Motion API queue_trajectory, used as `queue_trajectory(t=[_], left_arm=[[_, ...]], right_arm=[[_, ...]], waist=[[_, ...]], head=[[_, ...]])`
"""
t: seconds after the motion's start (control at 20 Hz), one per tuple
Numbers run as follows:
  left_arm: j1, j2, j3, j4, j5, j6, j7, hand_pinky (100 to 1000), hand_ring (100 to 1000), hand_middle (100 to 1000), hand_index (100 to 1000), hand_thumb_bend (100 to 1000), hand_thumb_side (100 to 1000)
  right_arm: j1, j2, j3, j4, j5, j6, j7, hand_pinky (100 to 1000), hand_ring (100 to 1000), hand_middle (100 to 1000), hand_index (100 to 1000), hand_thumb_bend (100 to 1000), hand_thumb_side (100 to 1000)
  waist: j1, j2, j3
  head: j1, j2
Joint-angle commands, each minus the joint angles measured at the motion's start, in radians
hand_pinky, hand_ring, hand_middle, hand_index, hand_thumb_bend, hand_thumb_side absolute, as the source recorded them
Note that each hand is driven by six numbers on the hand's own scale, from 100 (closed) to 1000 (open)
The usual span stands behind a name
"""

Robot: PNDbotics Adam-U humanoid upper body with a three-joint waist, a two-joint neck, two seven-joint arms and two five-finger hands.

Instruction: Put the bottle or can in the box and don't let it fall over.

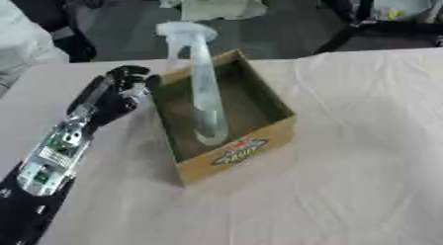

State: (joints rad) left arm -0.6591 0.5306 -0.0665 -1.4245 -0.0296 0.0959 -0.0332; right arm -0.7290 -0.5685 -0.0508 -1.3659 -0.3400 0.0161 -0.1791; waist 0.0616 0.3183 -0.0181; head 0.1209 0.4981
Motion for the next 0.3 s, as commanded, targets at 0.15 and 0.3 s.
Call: queue_trajectory(t=[0.15,0.3], left_arm=[[0.034,0.081,0.061,-0.064,0.085,-0.009,0.087,983,868,829,801,376,737],[0.059,0.095,0.086,-0.085,0.168,-0.030,0.145,976,860,825,792,344,757]], right_arm=[[-0.008,-0.045,-0.020,-0.019,-0.013,-0.008,-0.015,870,748,789,843,100,751],[-0.005,-0.048,-0.023,-0.020,-0.017,-0.010,-0.020,870,748,789,843,100,748]], waist=[[-0.010,-0.040,0.009],[-0.017,-0.047,0.014]], head=[[-0.018,0.007],[-0.028,0.010]])
